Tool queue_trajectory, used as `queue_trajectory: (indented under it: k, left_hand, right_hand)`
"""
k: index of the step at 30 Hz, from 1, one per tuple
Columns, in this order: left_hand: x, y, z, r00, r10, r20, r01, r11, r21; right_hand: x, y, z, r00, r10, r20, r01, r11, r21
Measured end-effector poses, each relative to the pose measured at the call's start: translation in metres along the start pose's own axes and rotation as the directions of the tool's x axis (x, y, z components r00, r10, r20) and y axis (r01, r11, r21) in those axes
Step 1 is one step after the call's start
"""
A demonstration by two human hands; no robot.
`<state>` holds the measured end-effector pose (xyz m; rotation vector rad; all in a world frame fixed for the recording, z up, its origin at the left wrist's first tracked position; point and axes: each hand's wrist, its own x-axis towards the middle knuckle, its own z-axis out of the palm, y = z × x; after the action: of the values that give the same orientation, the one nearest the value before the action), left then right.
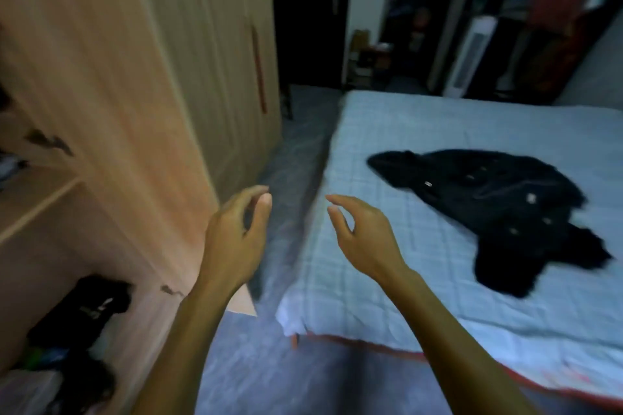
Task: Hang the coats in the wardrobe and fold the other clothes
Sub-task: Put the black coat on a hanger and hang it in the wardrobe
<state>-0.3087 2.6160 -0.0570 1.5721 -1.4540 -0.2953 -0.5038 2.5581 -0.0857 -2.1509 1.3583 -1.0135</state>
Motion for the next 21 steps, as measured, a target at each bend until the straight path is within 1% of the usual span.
queue_trajectory:
  k: [4, 7, 9, 11, 17, 21]
  left_hand:
    - [-0.026, 0.031, 0.075, 0.990, -0.002, 0.144, 0.025, 0.988, -0.154]
    - [-0.042, 0.063, 0.124, 0.966, 0.009, 0.258, 0.048, 0.976, -0.214]
    - [-0.049, 0.085, 0.152, 0.948, 0.062, 0.313, 0.008, 0.976, -0.217]
    - [-0.055, 0.107, 0.182, 0.931, 0.106, 0.348, -0.027, 0.975, -0.222]
    - [-0.072, 0.176, 0.287, 0.893, 0.159, 0.422, -0.071, 0.973, -0.219]
    - [-0.088, 0.234, 0.365, 0.830, 0.188, 0.524, -0.070, 0.969, -0.237]
  right_hand:
    - [-0.058, 0.043, -0.049, 0.988, 0.147, -0.038, -0.149, 0.987, -0.058]
    - [-0.086, 0.074, -0.090, 0.961, 0.230, -0.152, -0.241, 0.969, -0.056]
    - [-0.101, 0.093, -0.116, 0.935, 0.269, -0.230, -0.283, 0.959, -0.030]
    - [-0.114, 0.113, -0.139, 0.913, 0.301, -0.276, -0.314, 0.949, -0.002]
    - [-0.140, 0.194, -0.204, 0.868, 0.367, -0.335, -0.360, 0.929, 0.086]
    - [-0.160, 0.257, -0.267, 0.830, 0.410, -0.378, -0.416, 0.907, 0.071]
